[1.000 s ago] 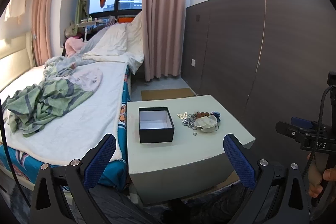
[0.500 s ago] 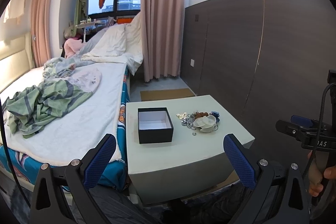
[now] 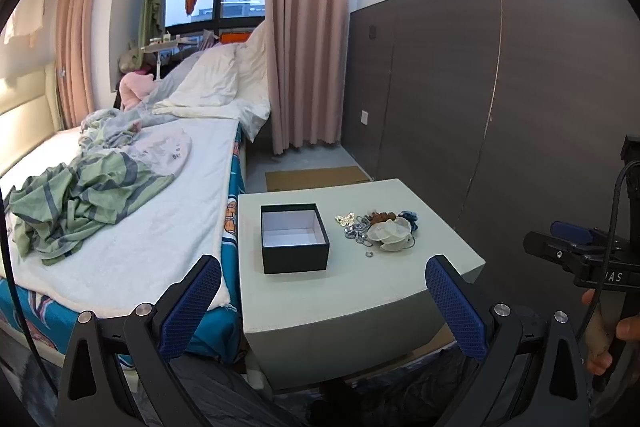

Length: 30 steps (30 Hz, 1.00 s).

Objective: Organize jewelry

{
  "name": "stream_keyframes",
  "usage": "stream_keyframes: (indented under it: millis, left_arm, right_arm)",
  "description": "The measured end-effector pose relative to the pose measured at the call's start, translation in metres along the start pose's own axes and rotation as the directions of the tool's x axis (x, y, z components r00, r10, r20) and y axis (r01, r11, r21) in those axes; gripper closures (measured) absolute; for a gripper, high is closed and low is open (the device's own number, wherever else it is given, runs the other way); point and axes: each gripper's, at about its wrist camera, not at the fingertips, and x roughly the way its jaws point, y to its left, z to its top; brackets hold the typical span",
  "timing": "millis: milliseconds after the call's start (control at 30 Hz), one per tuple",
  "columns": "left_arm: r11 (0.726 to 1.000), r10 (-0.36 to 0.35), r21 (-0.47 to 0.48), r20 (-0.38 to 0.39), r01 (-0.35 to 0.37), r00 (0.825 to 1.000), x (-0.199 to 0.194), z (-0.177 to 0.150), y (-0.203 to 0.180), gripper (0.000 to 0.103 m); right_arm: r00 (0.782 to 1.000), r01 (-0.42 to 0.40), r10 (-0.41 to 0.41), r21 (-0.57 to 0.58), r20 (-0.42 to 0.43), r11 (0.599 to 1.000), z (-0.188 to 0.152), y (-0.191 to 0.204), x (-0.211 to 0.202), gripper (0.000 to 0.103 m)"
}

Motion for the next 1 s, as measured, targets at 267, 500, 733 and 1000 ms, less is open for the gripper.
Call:
stream_keyframes:
  millis: [267,500,733,1000]
  left_arm:
    - [1.000,-0.011,0.011,-0.024,0.011,1.000,0.017,0.003,-0.001,0.001]
    - [0.999,-0.025,0.022,-0.076,0.027,0.997,0.054,0.005,-0.002,0.001]
    - [0.998,-0.058,0.018,-0.120,0.061,0.991,0.093,0.012,-0.008,0.001]
    - [0.994,-0.094,0.027,-0.203,0.102,0.975,0.141,0.023,-0.024,0.013]
  right_arm:
    - [1.000,-0.025,0.025,-0.014,0.000,1.000,0.003,0.000,0.009,0.001]
    - [1.000,0.022,-0.022,0.013,0.002,1.000,0.002,-0.018,0.032,0.001]
    - [1.000,0.028,-0.028,0.036,0.012,0.999,0.010,-0.035,0.053,0.001]
    - [0.998,0.051,-0.049,0.067,-0.042,0.996,0.022,-0.059,0.086,0.001]
